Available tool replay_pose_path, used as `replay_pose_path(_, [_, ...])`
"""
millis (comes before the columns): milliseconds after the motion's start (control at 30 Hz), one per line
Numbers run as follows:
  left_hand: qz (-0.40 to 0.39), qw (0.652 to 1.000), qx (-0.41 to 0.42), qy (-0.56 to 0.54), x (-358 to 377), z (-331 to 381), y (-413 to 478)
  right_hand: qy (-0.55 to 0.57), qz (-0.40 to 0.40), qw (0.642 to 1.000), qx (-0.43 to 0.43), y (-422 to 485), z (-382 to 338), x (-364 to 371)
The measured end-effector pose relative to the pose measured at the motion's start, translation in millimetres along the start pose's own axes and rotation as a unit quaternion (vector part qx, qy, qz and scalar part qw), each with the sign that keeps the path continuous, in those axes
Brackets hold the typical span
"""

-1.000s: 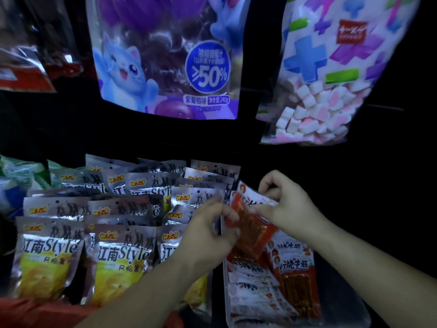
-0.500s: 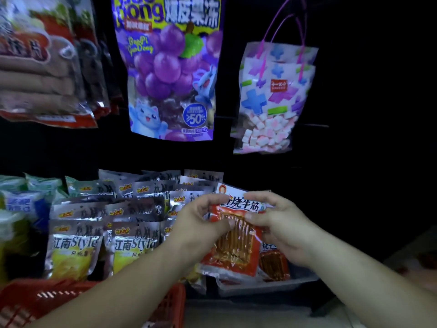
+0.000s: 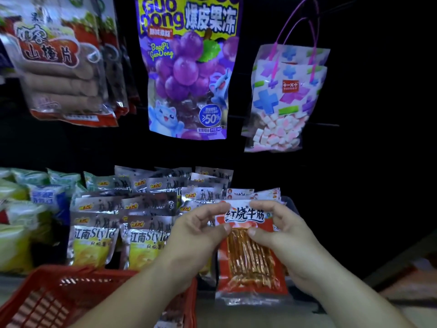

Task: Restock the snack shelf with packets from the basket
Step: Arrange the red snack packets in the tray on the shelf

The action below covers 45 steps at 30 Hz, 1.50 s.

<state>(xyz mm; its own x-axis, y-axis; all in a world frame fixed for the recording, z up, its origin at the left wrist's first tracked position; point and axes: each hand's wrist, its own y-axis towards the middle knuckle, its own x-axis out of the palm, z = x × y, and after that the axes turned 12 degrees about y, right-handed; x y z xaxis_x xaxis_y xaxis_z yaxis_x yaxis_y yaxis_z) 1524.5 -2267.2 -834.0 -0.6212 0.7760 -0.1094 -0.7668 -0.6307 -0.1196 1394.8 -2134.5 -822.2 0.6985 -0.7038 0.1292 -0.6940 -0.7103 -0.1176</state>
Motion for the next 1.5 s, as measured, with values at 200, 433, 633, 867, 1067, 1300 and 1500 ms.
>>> replay_pose_path(200, [-0.044,0.996,-0.038,-0.061,-5,4,-5,0.009,0.006,0.999,-0.033,7,-3,5])
replay_pose_path(433, [-0.012,0.999,-0.024,0.03,-4,3,-10,0.008,-0.066,0.998,-0.009,6,-3,-4])
replay_pose_path(633, [-0.076,0.996,-0.025,0.037,4,-1,-13,-0.023,0.04,0.998,-0.041,13,0,-9])
replay_pose_path(867, [0.008,1.0,-0.018,0.02,8,3,-10,-0.095,-0.081,0.992,0.022,10,-3,-16])
replay_pose_path(1067, [0.049,0.991,0.034,0.117,9,-11,-6,-0.191,-0.039,0.977,-0.088,11,3,-9])
replay_pose_path(1300, [-0.057,0.936,0.233,0.256,30,-6,-26,0.022,-0.073,0.997,-0.03,16,3,-2])
replay_pose_path(1500, [0.106,0.967,0.128,0.193,17,-4,-17,-0.033,-0.044,0.998,-0.041,20,7,-11])
